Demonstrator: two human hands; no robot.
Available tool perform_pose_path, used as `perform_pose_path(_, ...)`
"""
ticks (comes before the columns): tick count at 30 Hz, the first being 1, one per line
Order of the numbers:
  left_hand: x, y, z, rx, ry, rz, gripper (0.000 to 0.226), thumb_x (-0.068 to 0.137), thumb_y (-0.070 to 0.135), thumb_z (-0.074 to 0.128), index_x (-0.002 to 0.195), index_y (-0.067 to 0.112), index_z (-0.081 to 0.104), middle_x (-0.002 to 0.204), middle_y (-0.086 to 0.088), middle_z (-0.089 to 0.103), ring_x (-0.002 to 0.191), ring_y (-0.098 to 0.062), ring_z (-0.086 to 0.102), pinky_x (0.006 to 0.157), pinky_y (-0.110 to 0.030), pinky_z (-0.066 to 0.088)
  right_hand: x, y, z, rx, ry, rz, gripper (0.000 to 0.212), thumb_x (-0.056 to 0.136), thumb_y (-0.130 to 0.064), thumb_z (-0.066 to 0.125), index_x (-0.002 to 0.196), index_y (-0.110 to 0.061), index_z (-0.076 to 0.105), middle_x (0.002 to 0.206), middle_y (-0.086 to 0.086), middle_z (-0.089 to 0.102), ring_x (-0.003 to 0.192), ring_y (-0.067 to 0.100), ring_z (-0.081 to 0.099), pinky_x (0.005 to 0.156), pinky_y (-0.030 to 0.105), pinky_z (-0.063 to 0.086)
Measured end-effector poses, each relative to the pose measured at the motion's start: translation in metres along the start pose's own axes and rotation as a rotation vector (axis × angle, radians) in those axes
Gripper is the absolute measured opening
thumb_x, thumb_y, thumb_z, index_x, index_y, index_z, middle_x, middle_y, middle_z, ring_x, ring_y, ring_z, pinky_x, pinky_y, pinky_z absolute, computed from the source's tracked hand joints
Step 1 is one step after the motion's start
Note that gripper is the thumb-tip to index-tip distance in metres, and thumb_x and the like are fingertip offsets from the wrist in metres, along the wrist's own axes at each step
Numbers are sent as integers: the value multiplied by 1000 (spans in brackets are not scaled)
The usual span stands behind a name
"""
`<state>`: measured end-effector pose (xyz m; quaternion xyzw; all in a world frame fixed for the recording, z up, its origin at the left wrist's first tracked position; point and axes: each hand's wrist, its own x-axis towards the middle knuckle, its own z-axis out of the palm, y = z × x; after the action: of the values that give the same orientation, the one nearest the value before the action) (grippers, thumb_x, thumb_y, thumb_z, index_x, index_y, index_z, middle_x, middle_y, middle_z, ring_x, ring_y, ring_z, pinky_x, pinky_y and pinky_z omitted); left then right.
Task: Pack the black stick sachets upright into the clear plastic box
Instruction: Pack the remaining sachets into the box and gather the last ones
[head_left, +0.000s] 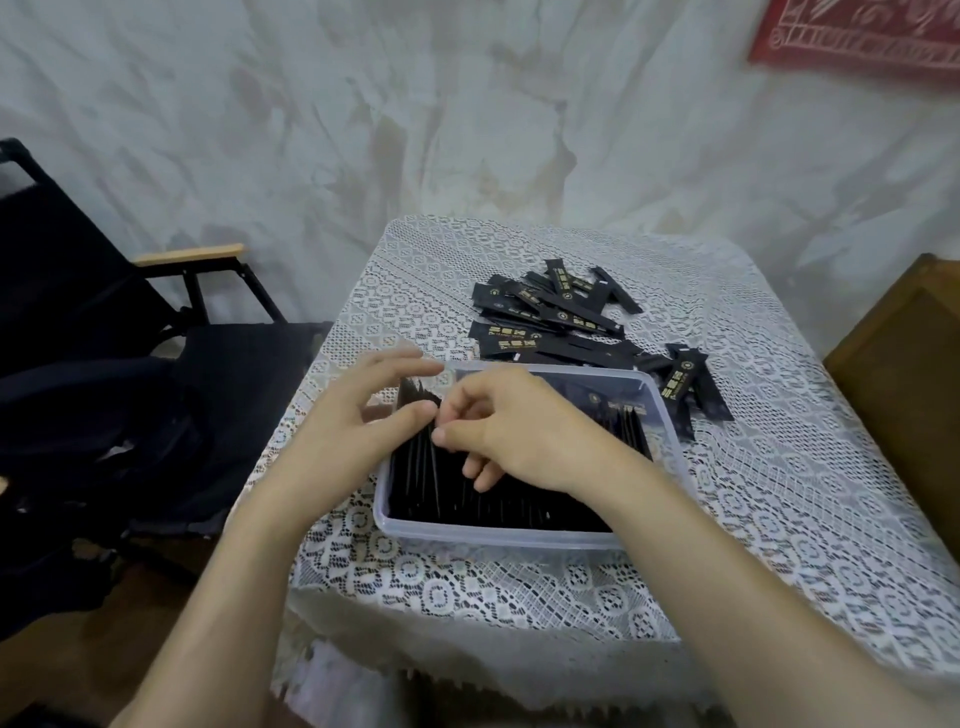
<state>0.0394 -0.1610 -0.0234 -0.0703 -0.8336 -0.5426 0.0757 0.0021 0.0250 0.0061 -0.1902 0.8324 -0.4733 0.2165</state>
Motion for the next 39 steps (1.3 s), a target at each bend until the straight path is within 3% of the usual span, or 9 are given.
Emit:
perform_pose_path(5,-1,0,-5,18,-113,-55,35,90,39,71,123,43,64,132,26,58,123,8,48,96,-20,41,-9,-5,-1,7,7,24,18,91,-23,75,99,-10,65,75,3,71,59,16,67,62,35,63)
perform_pose_path(11,2,3,-9,66,-181,-98,32,90,37,67,121,43,64,128,27,60,119,8,49,91,-18,39,-15,-8,-1,57,-27,60,20,94,-16,72,107,-7,60,76,7,70,61,17,67,62,34,63)
perform_pose_path(15,3,4,-8,65,-156,-92,25,92,41,64,116,36,66,121,20,65,112,3,56,90,-26,41,-20,-5,-1,67,-14,39,17,96,-16,70,108,-10,60,80,5,68,64,21,71,63,36,64)
perform_pose_path(19,3,6,-2,28,-109,-93,18,95,28,67,112,33,69,120,18,67,115,4,57,88,-19,40,-22,-2,-4,19,3,7,12,98,-19,66,108,-13,63,84,5,70,73,30,75,69,44,65)
perform_pose_path(24,4,10,-1,17,-151,-95,24,95,23,65,115,36,70,117,13,70,108,-1,63,93,-27,46,-20,2,-9,19,11,-10,11,100,-16,63,107,-11,69,89,3,72,67,14,69,58,28,60)
perform_pose_path(28,5,9,-2,-22,-164,-105,21,90,37,71,110,34,71,116,12,70,109,-2,64,90,-27,47,-20,5,-10,12,-4,-35,12,100,-17,62,108,-13,69,92,0,74,66,9,68,55,23,54)
perform_pose_path(30,6,8,-2,-30,-174,-107,22,87,38,69,108,34,71,117,12,70,110,-3,64,87,-22,49,-20,6,-11,1,-12,-40,14,101,-19,61,111,-14,70,95,1,75,65,8,67,55,22,53)
perform_pose_path(33,7,7,-2,-59,-155,-116,16,93,22,70,104,33,72,116,11,71,108,-1,64,77,-9,49,-21,3,-20,-1,-19,-46,16,101,-16,59,113,-13,70,97,4,75,63,8,65,50,22,51)
perform_pose_path(39,6,5,0,-66,-129,-151,20,92,20,69,105,34,73,116,10,70,104,2,65,74,-3,45,6,10,-98,-43,331,-12,17,97,-6,60,96,-16,73,78,2,73,55,11,59,43,21,46)
